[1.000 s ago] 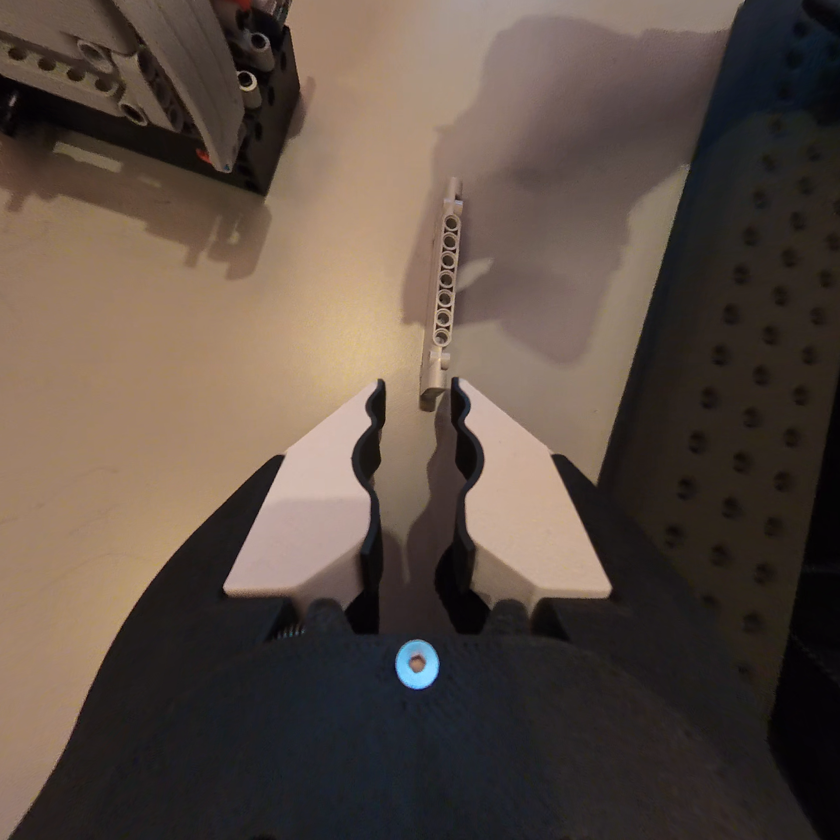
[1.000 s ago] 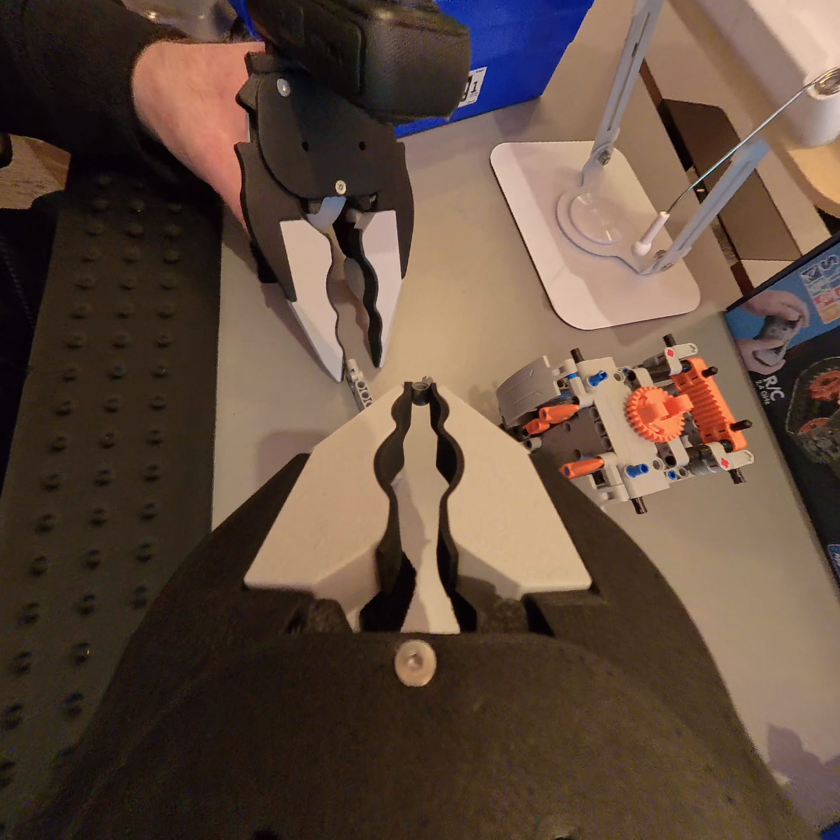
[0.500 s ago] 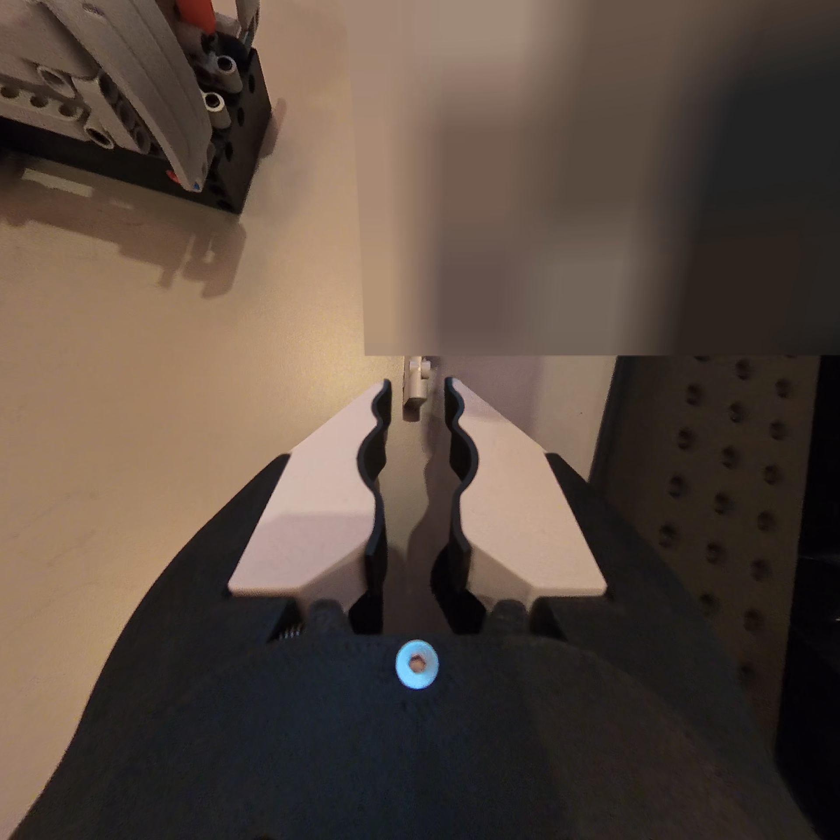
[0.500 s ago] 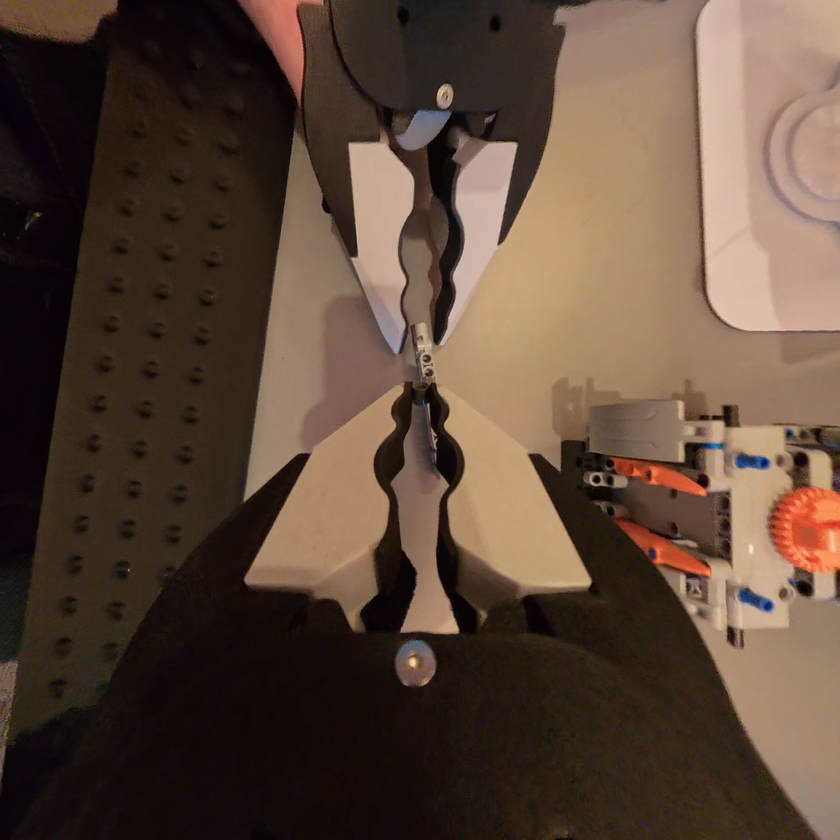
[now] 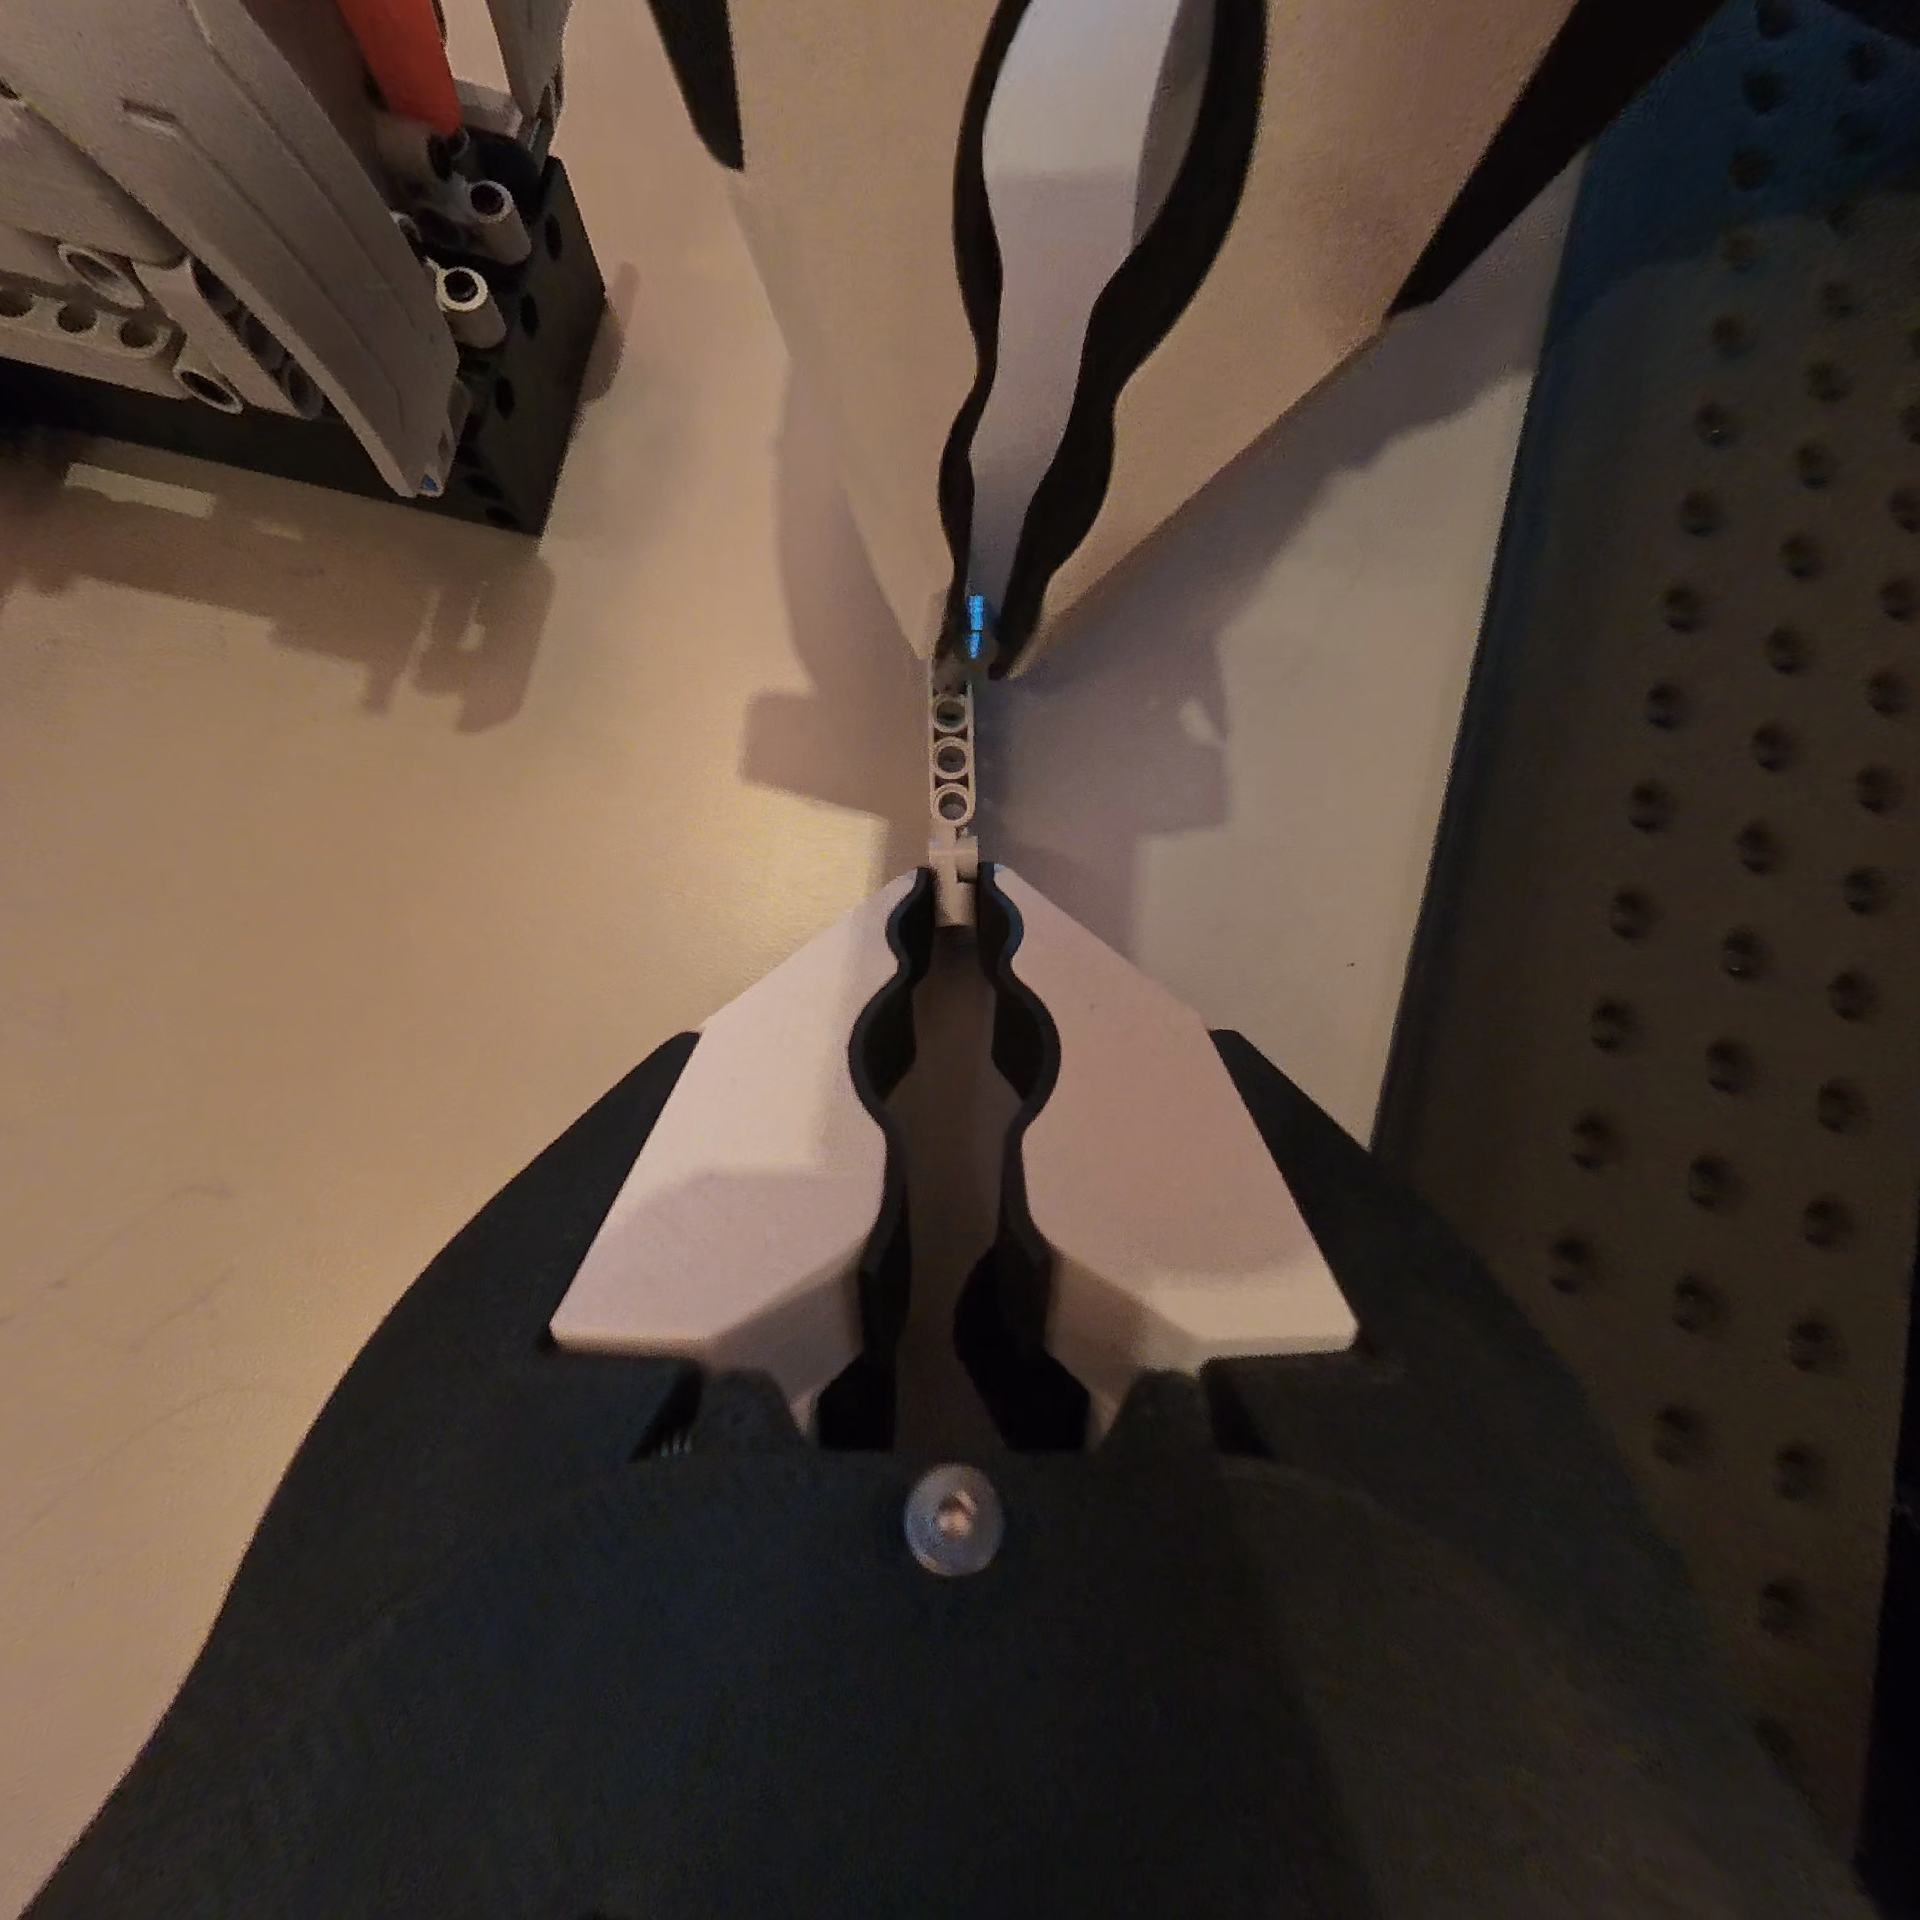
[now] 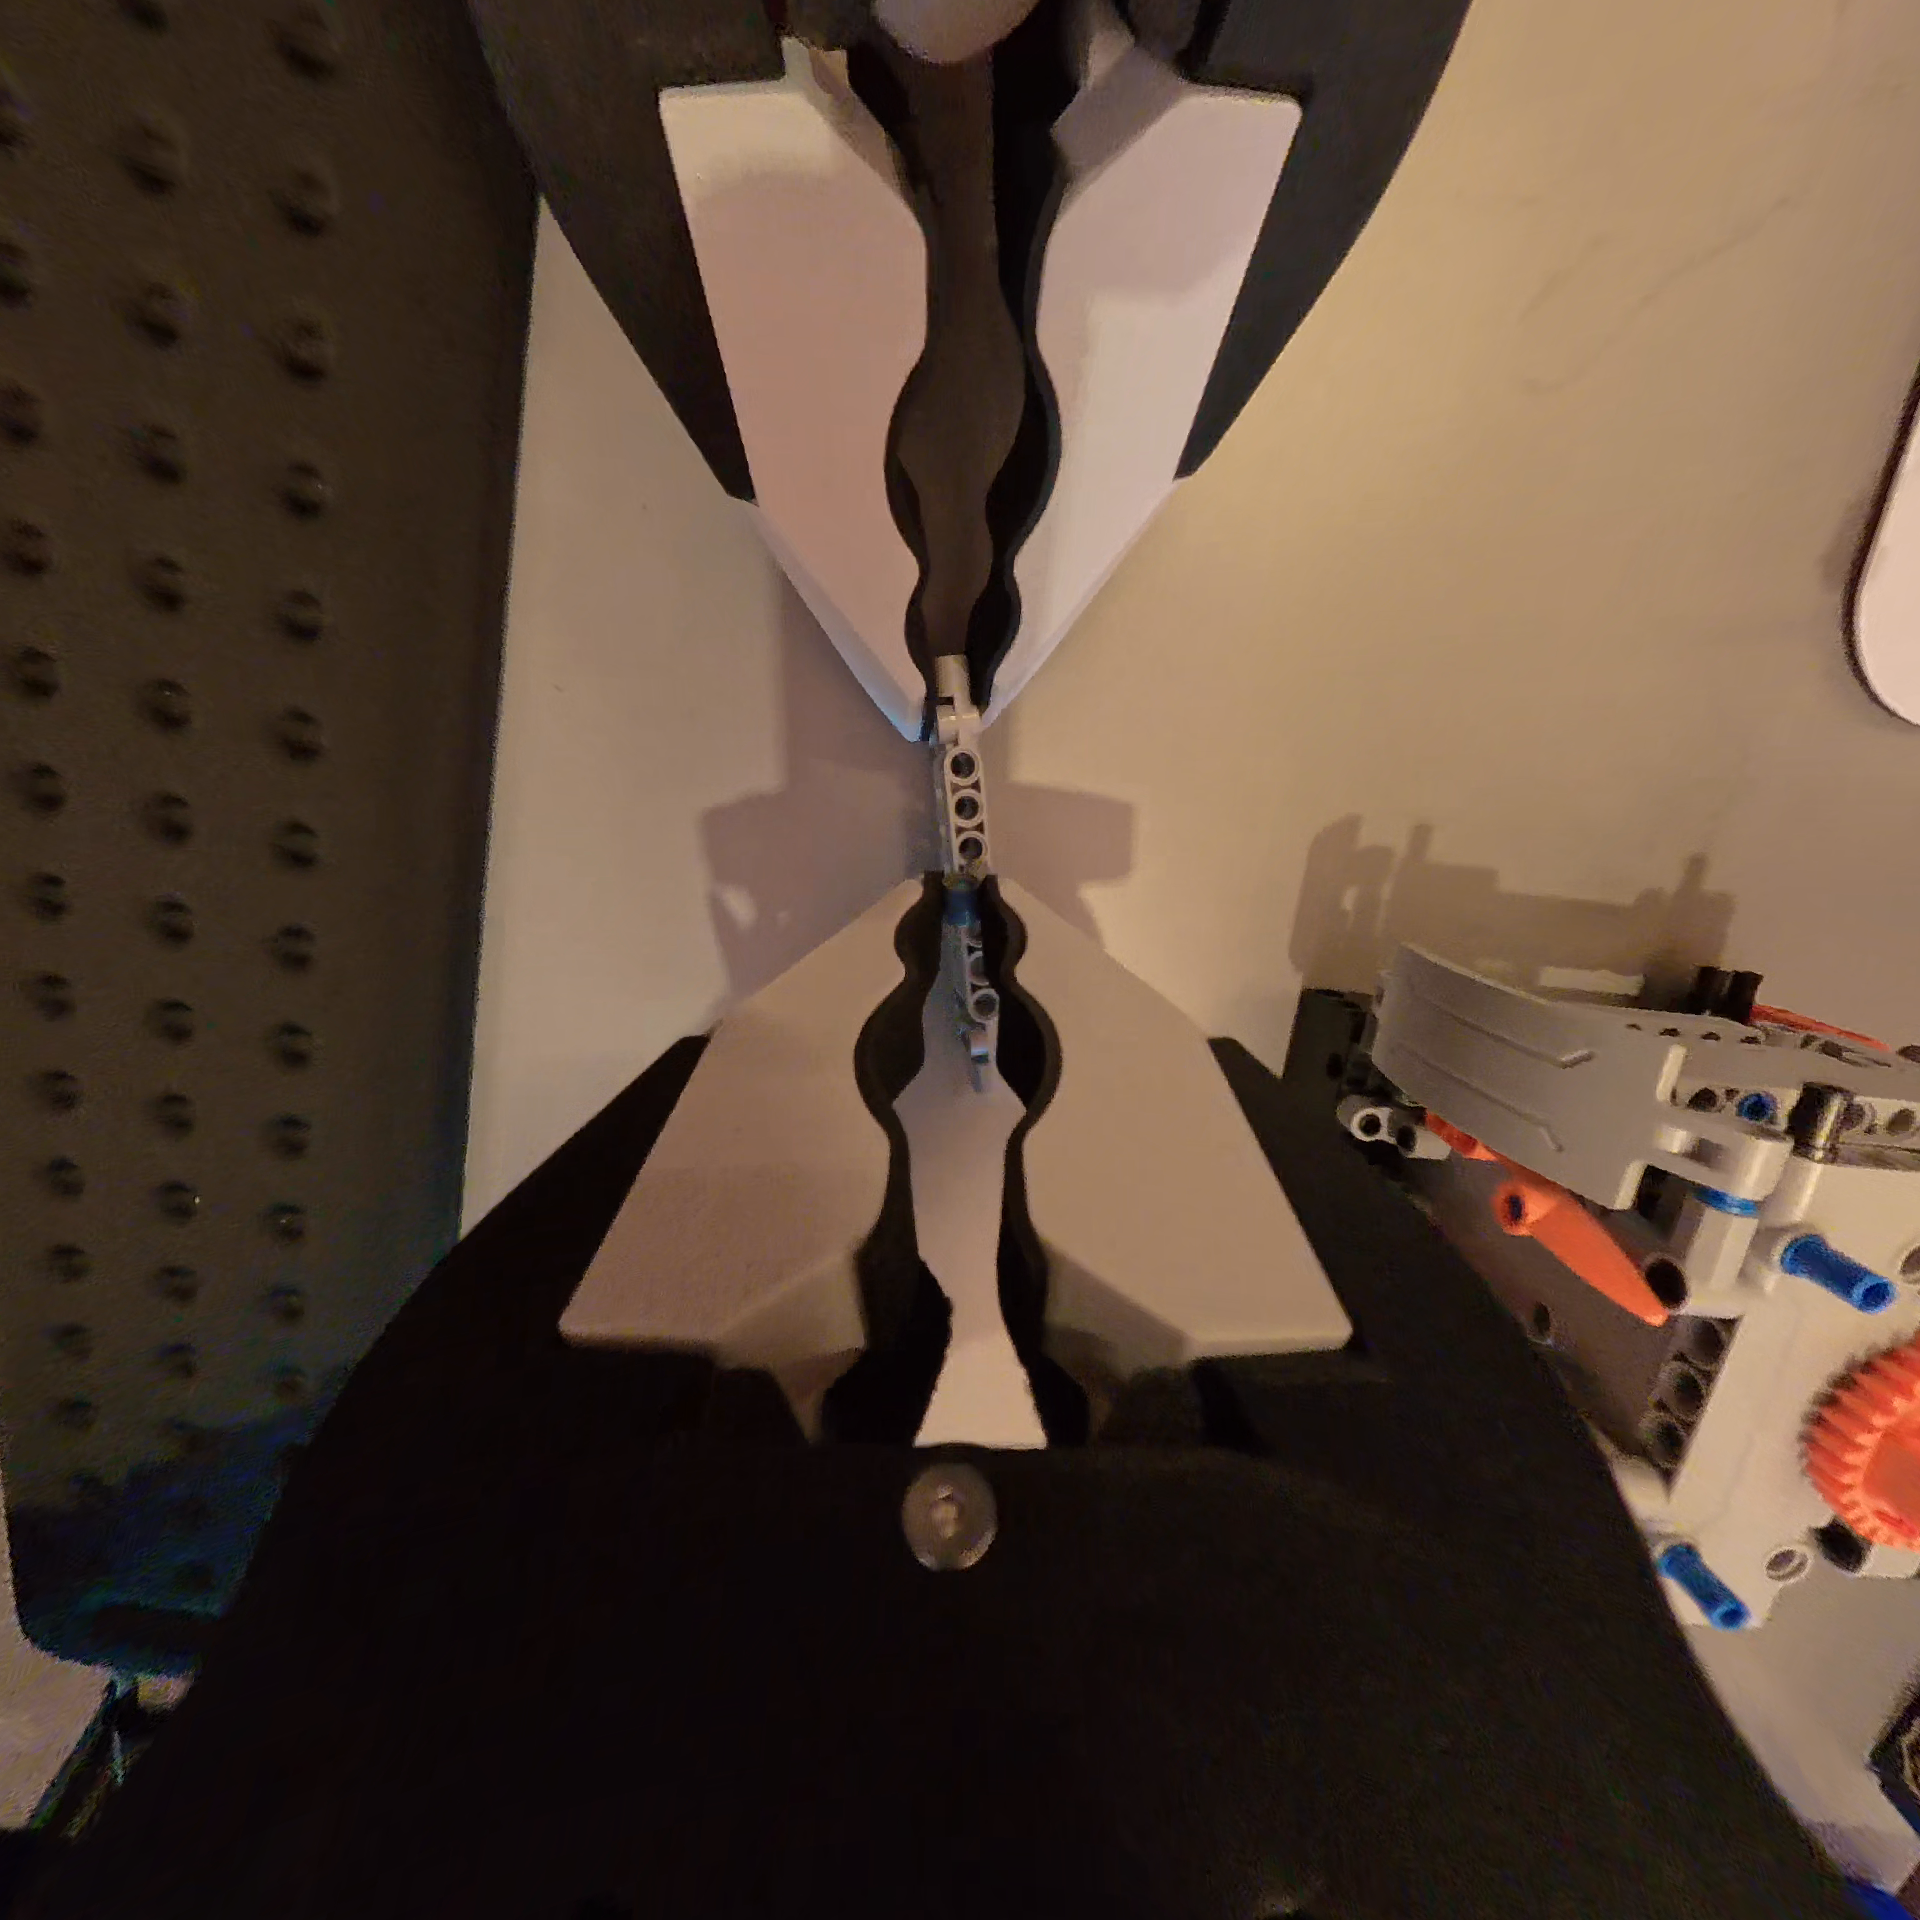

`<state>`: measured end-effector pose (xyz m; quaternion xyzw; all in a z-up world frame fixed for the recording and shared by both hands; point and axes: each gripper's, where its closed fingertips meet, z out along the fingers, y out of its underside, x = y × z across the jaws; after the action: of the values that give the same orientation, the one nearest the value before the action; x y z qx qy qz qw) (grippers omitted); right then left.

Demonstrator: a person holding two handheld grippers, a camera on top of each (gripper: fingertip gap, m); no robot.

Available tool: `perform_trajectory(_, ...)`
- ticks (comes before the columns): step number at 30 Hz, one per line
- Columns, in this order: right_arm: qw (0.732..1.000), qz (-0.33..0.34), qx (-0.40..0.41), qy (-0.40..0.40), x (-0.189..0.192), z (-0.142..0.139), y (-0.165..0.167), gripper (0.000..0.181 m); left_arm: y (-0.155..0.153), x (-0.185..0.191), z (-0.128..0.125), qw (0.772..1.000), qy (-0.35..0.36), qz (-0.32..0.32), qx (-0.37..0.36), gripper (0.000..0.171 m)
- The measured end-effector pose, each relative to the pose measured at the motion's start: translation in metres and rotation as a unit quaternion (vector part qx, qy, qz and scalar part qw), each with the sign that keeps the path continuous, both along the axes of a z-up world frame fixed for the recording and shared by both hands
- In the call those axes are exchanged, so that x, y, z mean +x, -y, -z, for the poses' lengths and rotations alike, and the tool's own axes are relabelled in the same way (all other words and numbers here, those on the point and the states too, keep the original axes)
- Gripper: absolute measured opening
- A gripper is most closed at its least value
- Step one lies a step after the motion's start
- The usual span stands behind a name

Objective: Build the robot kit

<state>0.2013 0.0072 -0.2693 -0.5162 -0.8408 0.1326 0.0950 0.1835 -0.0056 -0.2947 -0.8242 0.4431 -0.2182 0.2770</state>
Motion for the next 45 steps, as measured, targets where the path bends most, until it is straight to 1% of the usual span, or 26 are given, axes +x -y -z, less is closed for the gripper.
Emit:
perform_trajectory(11, 0.999, -0.025, -0.012, 0.023, -0.003, 0.002, 0.001, 0.004, -0.003, -0.001, 0.000, 1.000, 0.003, 0.001, 0.017, 0.006)
perform_trajectory(16, 0.998, -0.041, -0.011, 0.046, -0.001, 0.002, 0.002, 0.004, -0.004, 0.000, 0.000, 1.000, 0.005, 0.006, 0.028, 0.006)
perform_trajectory(18, 0.997, -0.046, -0.020, 0.055, -0.002, 0.002, 0.002, 0.004, -0.004, -0.001, 0.000, 0.999, 0.003, 0.012, 0.035, 0.006)
perform_trajectory(23, 0.994, -0.054, -0.050, 0.080, -0.001, 0.002, 0.004, 0.004, -0.003, 0.000, 0.000, 0.999, 0.022, 0.015, 0.026, 0.006)
perform_trajectory(30, 0.991, -0.053, -0.080, 0.095, 0.001, 0.002, 0.004, 0.004, -0.003, 0.002, 0.000, 0.999, 0.024, 0.031, 0.035, 0.007)
perform_trajectory(31, 0.991, -0.051, -0.082, 0.095, 0.001, 0.002, 0.004, 0.004, -0.004, 0.001, 0.000, 0.999, 0.028, 0.029, 0.030, 0.009)
perform_trajectory(33, 0.991, -0.045, -0.083, 0.091, 0.002, 0.002, 0.004, 0.004, -0.004, 0.002, 0.000, 0.999, 0.042, 0.022, 0.014, 0.012)
perform_trajectory(35, 0.991, -0.044, -0.085, 0.093, 0.004, 0.002, 0.005, 0.004, -0.001, 0.004, 0.000, 0.998, 0.048, 0.028, 0.006, 0.009)
perform_trajectory(38, 0.992, -0.042, -0.078, 0.093, 0.005, 0.002, 0.004, 0.004, -0.002, 0.005, -0.001, 0.999, 0.043, 0.030, 0.013, 0.007)
perform_trajectory(42, 0.993, -0.047, -0.065, 0.090, 0.006, 0.002, 0.003, 0.004, -0.001, 0.007, -0.002, 0.998, 0.058, 0.034, 0.001, 0.006)
perform_trajectory(45, 0.993, -0.052, -0.046, 0.092, 0.008, 0.001, 0.003, 0.004, -0.003, 0.008, -0.004, 0.998, 0.049, 0.039, 0.020, 0.006)
